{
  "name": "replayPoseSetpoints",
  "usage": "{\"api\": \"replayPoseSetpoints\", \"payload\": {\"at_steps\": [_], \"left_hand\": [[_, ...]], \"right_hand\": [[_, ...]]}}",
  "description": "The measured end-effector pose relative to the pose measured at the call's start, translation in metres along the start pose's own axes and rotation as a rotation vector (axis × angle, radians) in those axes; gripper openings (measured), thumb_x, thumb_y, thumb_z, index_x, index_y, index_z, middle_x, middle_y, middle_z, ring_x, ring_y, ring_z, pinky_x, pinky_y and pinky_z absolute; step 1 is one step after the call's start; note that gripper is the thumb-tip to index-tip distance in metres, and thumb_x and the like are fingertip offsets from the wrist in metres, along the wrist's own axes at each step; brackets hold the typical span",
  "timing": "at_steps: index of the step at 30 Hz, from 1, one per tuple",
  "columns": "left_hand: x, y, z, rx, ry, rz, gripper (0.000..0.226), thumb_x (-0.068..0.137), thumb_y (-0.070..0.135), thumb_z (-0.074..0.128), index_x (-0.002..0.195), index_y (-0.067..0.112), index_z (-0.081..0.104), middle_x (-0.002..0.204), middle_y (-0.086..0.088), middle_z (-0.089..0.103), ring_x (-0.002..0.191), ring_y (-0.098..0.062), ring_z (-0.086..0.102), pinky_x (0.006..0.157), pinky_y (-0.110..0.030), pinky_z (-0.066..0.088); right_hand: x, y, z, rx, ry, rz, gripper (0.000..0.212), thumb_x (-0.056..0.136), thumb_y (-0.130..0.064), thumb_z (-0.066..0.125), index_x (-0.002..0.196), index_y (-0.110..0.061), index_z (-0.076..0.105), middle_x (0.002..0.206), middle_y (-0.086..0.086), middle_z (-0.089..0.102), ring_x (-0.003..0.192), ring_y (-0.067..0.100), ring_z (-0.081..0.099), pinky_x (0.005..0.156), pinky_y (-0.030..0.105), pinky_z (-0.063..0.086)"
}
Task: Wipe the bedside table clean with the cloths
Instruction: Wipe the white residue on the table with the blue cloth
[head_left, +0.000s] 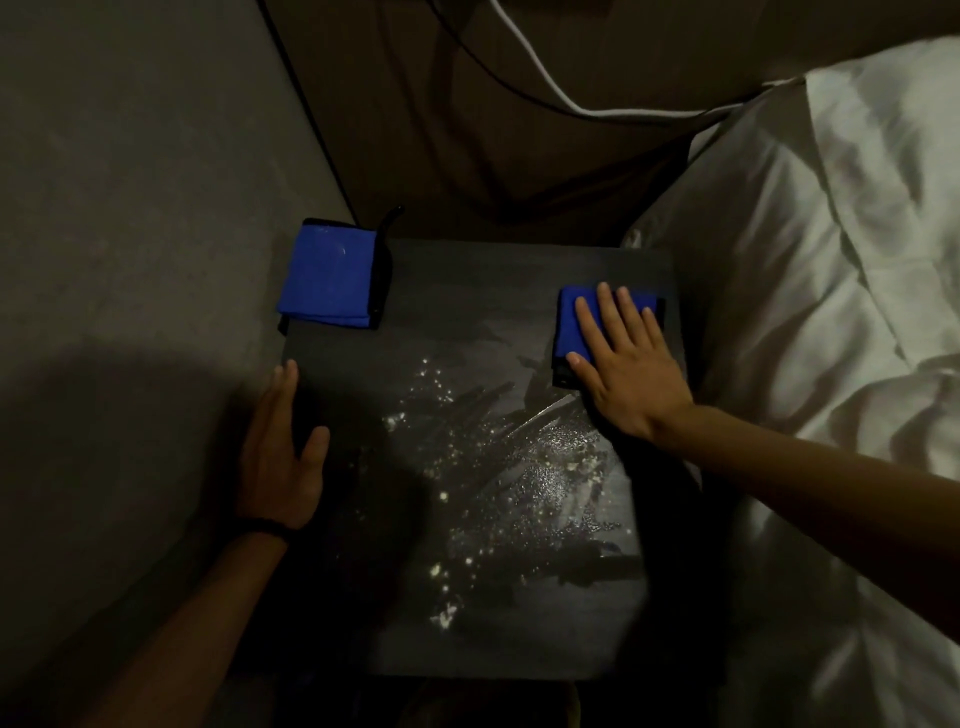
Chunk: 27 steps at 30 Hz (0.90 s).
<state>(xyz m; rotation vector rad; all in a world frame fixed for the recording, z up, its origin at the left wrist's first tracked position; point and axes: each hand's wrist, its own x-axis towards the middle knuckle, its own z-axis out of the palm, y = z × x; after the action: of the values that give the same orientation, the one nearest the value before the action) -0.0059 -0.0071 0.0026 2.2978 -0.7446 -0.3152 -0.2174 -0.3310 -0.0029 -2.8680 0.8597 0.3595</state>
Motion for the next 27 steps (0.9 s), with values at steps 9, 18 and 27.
{"api": "replayPoseSetpoints", "payload": {"at_steps": [9,18,27], "left_hand": [[-0.001,0.002,-0.001,-0.009,-0.011,-0.028,0.077,0.081,0.049,0.032,0.151,0.02,0.022,0.159,-0.008,0.022,0.145,-0.024,0.021,0.114,-0.047,0.019],[-0.002,0.005,-0.003,-0.04,-0.008,-0.017,0.079,0.082,0.051,0.032,0.151,0.013,0.024,0.158,-0.012,0.024,0.145,-0.027,0.022,0.115,-0.051,0.02],[-0.001,-0.003,0.002,-0.039,0.005,-0.051,0.079,0.078,0.047,0.034,0.152,0.025,0.019,0.16,-0.002,0.02,0.144,-0.013,0.016,0.112,-0.035,0.014]], "right_hand": [[0.013,-0.059,0.003,0.016,0.019,-0.11,0.076,0.092,-0.064,-0.009,0.156,-0.023,-0.016,0.166,0.01,-0.018,0.152,0.028,-0.02,0.125,0.049,-0.003],[0.023,-0.084,0.002,0.008,0.005,-0.149,0.074,0.093,-0.065,-0.006,0.154,-0.024,-0.019,0.165,0.01,-0.02,0.151,0.028,-0.021,0.124,0.048,-0.006],[0.028,-0.113,0.003,0.003,0.008,-0.191,0.072,0.094,-0.064,-0.006,0.152,-0.024,-0.022,0.164,0.01,-0.022,0.15,0.029,-0.023,0.124,0.049,-0.006]]}}
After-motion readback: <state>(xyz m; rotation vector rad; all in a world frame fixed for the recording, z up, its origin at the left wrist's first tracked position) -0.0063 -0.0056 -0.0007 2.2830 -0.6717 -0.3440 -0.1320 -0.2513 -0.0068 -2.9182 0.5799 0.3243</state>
